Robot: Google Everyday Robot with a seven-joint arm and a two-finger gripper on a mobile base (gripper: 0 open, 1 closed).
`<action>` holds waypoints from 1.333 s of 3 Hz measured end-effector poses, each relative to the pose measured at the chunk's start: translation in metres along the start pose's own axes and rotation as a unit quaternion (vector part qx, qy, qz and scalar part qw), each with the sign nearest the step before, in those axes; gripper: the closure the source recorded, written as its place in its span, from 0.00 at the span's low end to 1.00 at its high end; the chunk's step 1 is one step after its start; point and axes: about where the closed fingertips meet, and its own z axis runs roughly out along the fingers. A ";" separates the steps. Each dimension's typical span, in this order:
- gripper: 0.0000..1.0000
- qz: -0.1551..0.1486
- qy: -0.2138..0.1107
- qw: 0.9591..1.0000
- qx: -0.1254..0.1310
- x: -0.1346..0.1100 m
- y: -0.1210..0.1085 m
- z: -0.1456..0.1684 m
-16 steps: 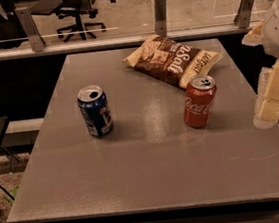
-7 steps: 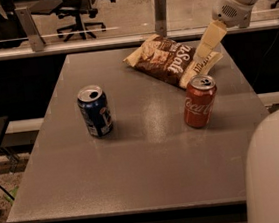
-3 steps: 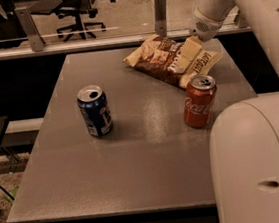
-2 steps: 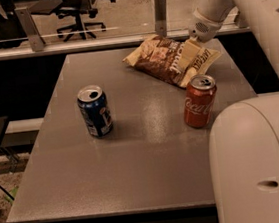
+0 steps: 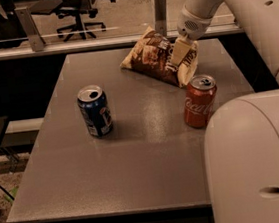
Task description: Move brown chip bag near pepsi can
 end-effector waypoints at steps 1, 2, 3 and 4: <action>1.00 -0.046 0.002 0.999 0.001 -0.027 0.017 -0.005; 1.00 -0.087 -0.006 0.996 -0.006 -0.050 0.040 -0.010; 1.00 -0.132 -0.018 0.991 -0.018 -0.071 0.073 -0.019; 1.00 -0.168 -0.028 0.985 -0.029 -0.083 0.111 -0.030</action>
Offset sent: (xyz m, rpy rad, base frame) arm -0.0434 0.0918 0.0406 -0.0266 -0.0506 0.2754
